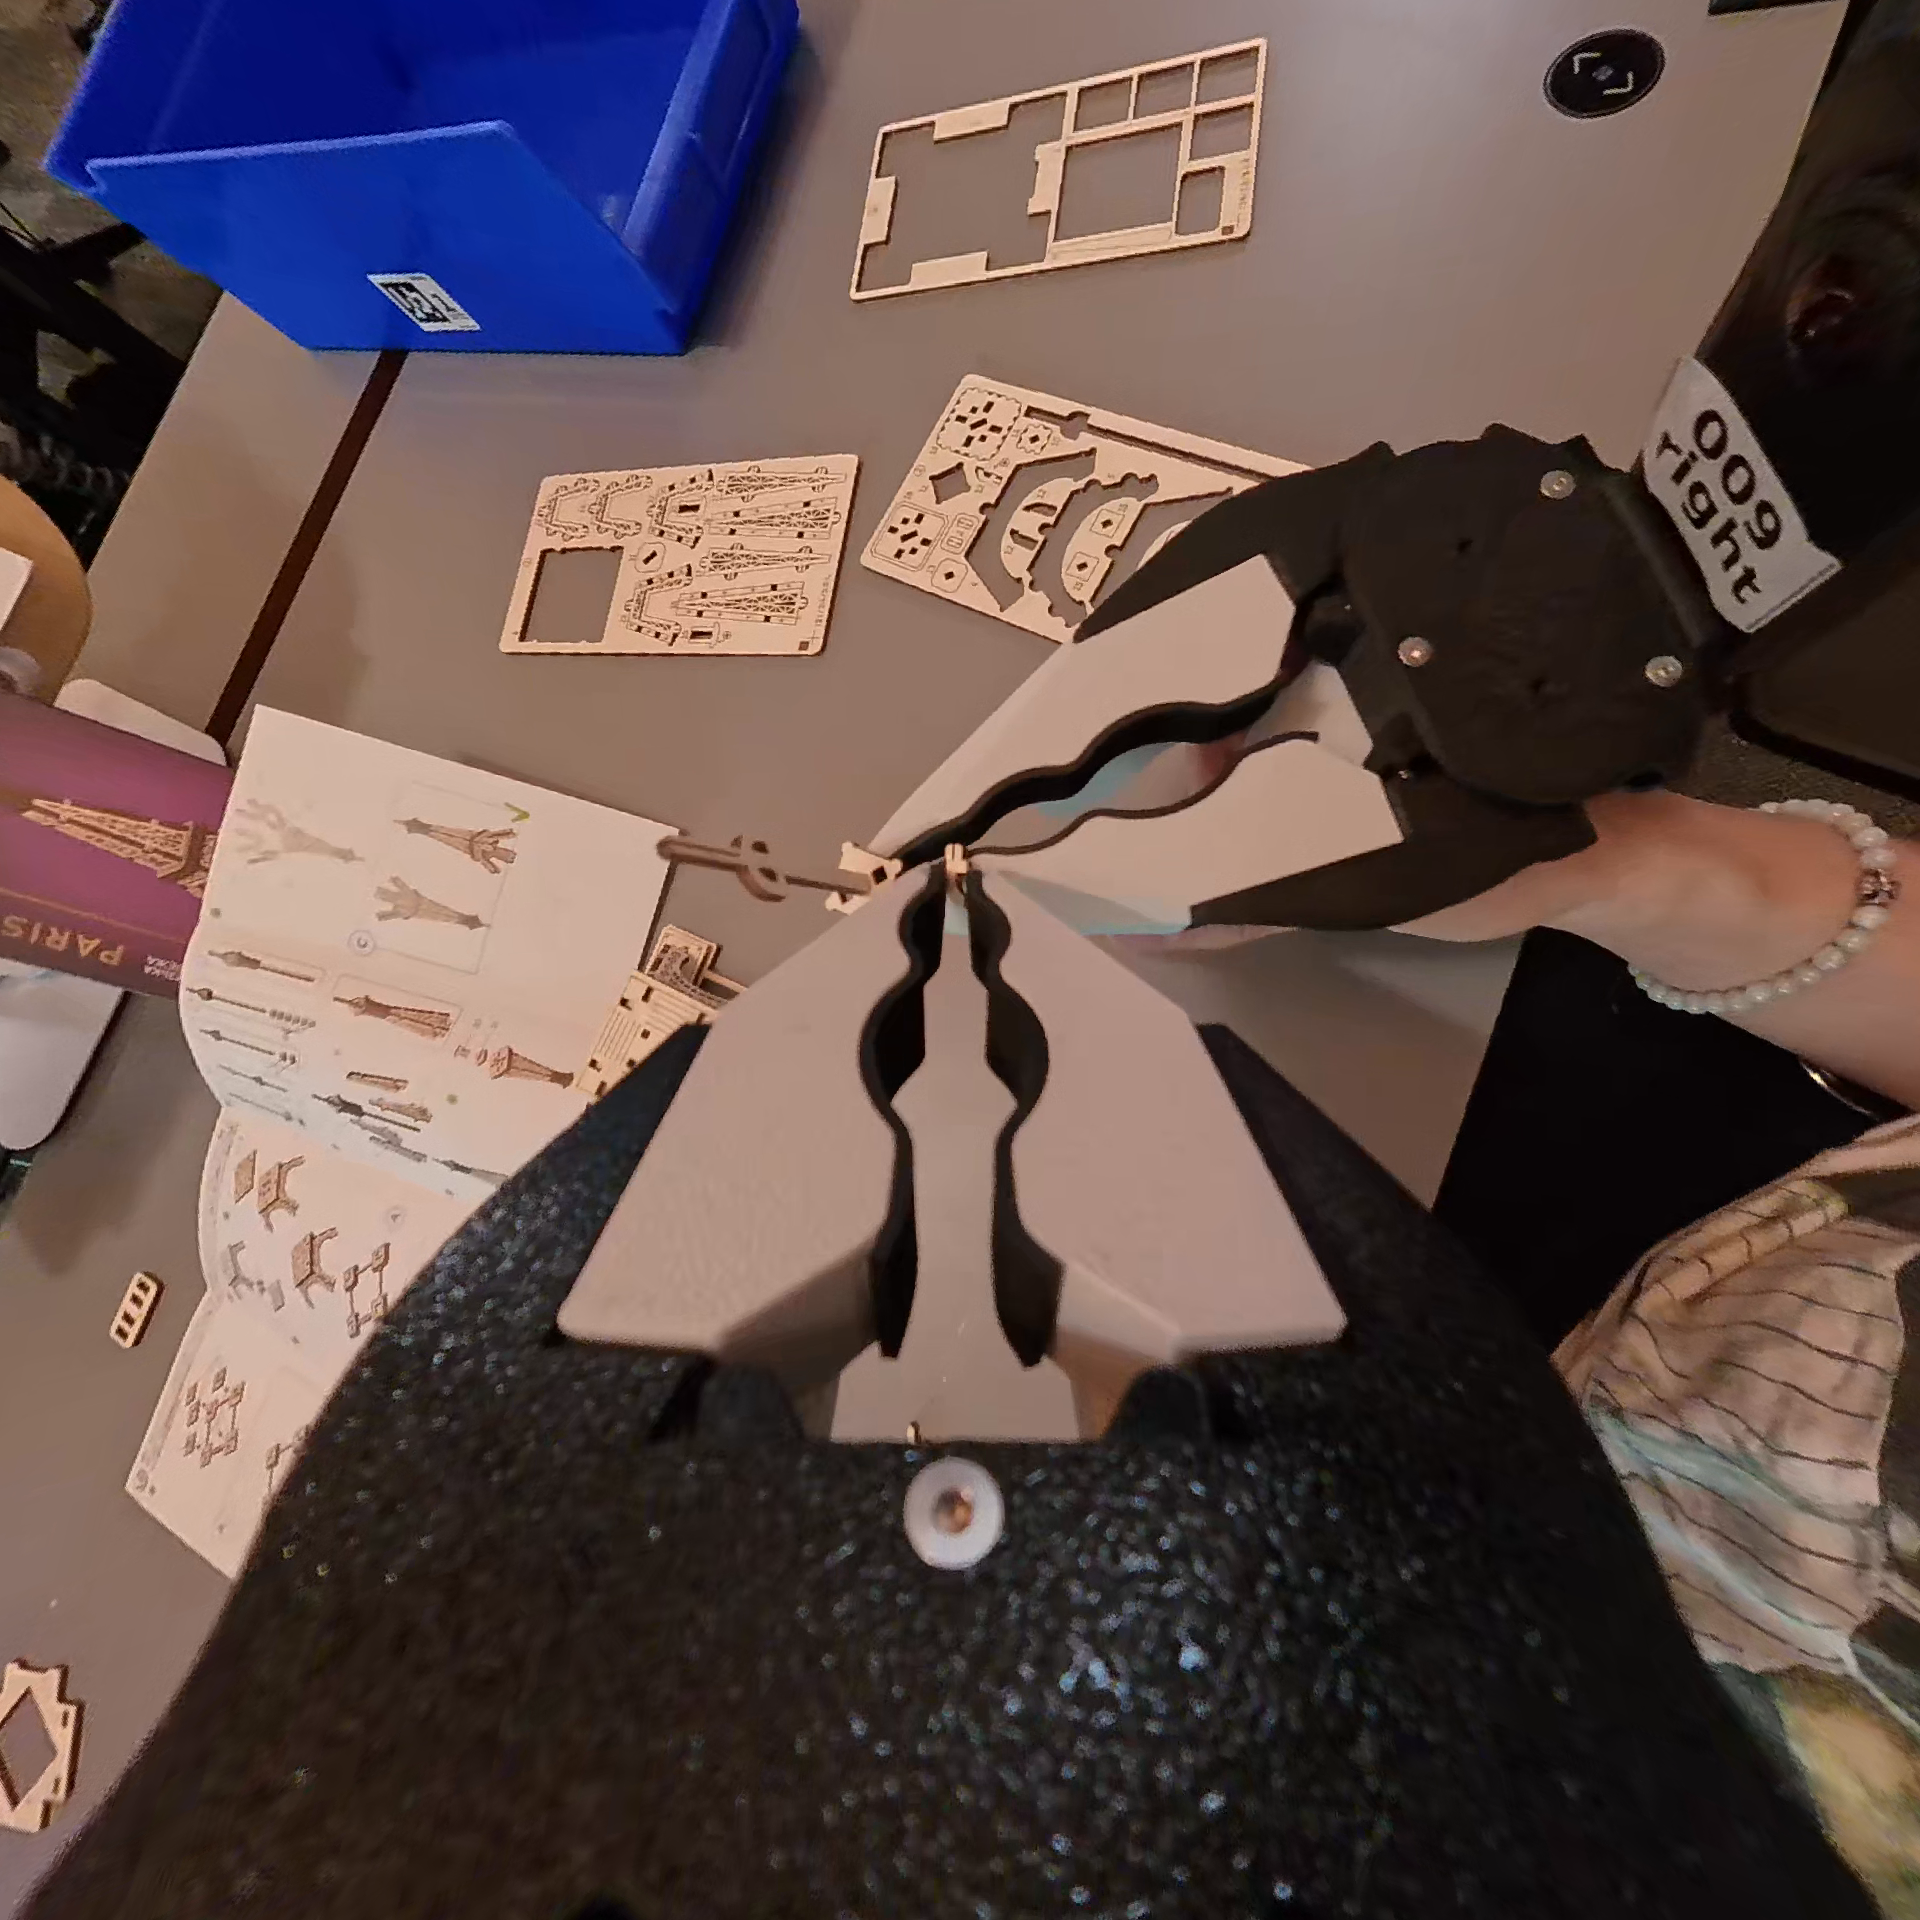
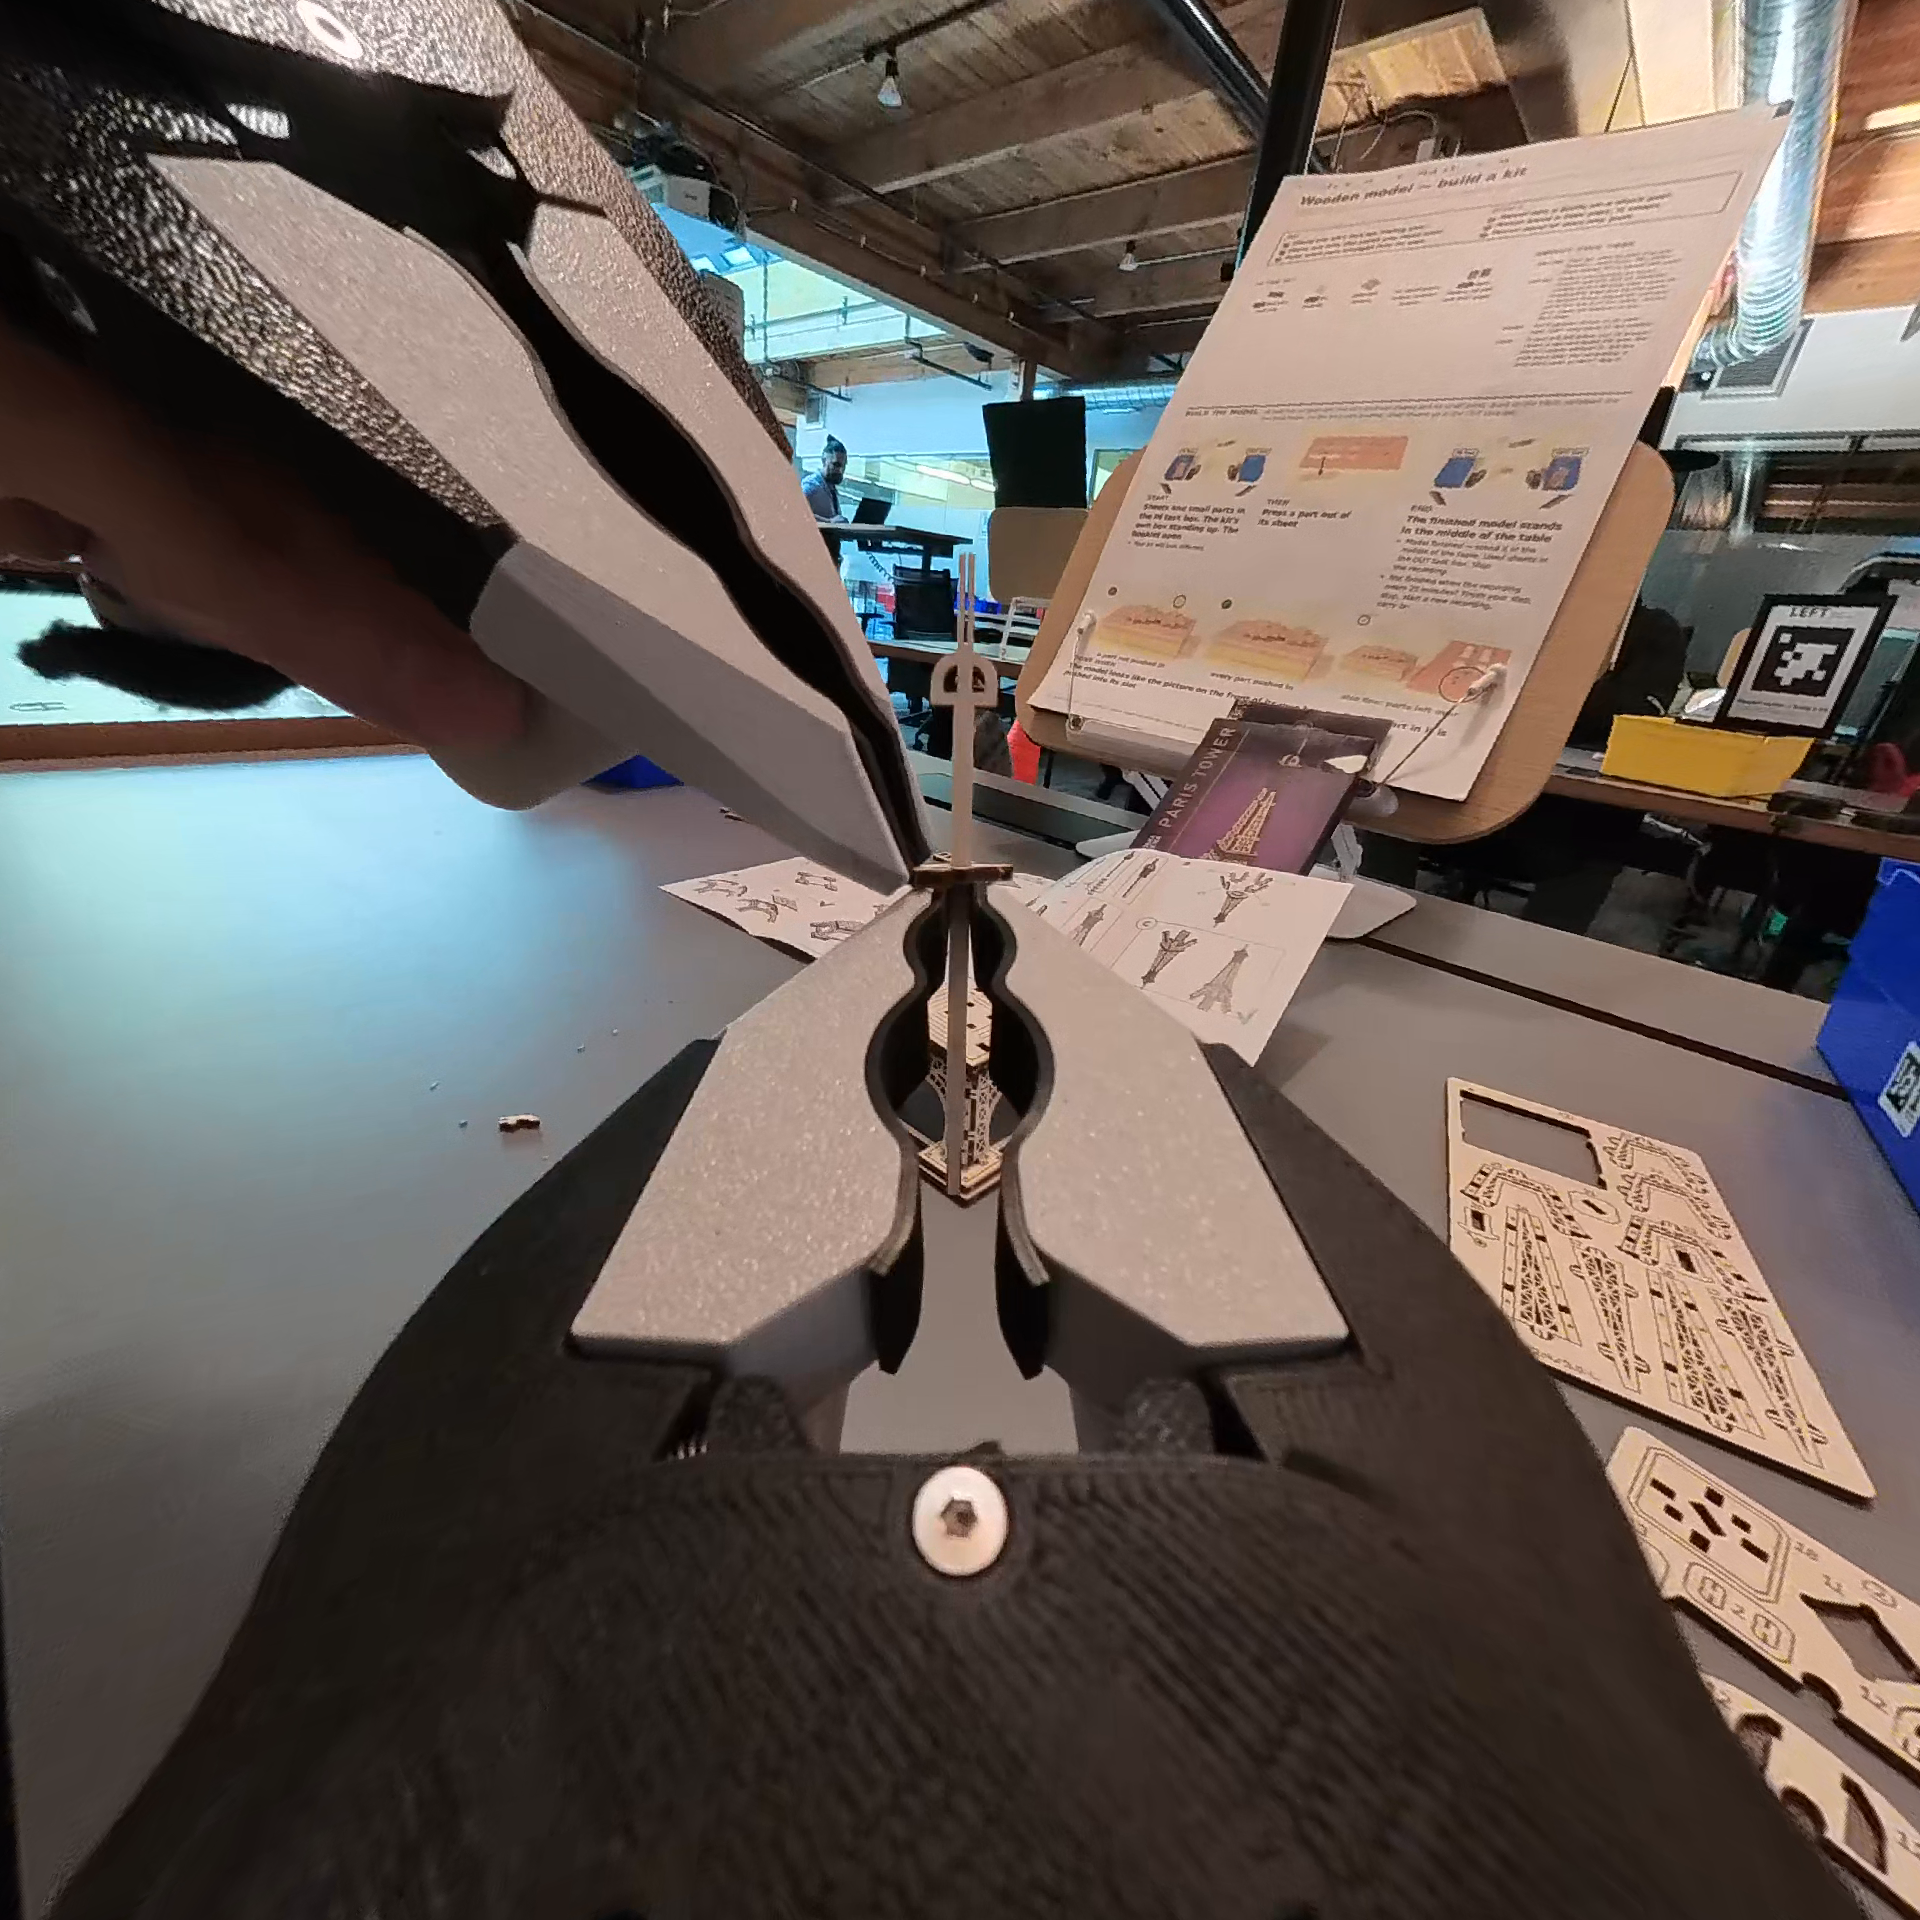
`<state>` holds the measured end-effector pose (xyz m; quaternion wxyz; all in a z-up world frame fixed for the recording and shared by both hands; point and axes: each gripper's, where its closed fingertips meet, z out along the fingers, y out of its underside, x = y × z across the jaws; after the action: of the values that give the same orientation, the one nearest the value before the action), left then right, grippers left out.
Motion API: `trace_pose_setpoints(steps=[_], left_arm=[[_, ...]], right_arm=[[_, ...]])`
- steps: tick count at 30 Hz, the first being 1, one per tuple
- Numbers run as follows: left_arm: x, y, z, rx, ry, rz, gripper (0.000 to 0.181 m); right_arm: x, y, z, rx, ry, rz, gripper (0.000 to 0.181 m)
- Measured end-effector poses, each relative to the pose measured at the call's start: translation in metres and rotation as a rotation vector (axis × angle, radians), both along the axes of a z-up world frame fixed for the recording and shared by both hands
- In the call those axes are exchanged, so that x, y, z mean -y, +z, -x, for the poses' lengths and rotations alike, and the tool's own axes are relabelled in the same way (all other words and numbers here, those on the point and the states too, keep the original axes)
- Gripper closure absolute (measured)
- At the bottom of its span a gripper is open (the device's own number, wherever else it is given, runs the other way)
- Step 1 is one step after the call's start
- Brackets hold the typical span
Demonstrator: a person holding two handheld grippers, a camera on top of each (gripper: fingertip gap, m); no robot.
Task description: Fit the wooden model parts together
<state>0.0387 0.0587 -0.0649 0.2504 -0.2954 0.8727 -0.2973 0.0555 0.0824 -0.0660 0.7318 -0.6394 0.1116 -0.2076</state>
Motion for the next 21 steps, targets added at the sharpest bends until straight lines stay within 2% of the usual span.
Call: trace_pose_setpoints(steps=[4,10,15,17,21], left_arm=[[0.001,0.002,0.002,0.003,-0.022,0.015,0.176],[0.005,0.006,0.001,0.056,-0.04,0.045,0.181],[-0.015,0.011,0.002,0.115,-0.015,0.063,0.167],[-0.026,-0.002,0.008,0.129,-0.031,0.074,0.166],[-0.062,-0.054,0.016,0.137,-0.046,0.085,0.164]], right_arm=[[0.002,0.005,0.001,-0.012,0.018,-0.043,0.181],[0.0,0.005,0.004,-0.041,0.056,-0.072,0.181],[0.018,0.004,-0.013,-0.038,-0.053,-0.055,0.181],[0.027,0.007,-0.019,-0.046,-0.079,-0.096,0.181],[0.037,0.015,-0.019,-0.005,-0.083,-0.161,0.181]])
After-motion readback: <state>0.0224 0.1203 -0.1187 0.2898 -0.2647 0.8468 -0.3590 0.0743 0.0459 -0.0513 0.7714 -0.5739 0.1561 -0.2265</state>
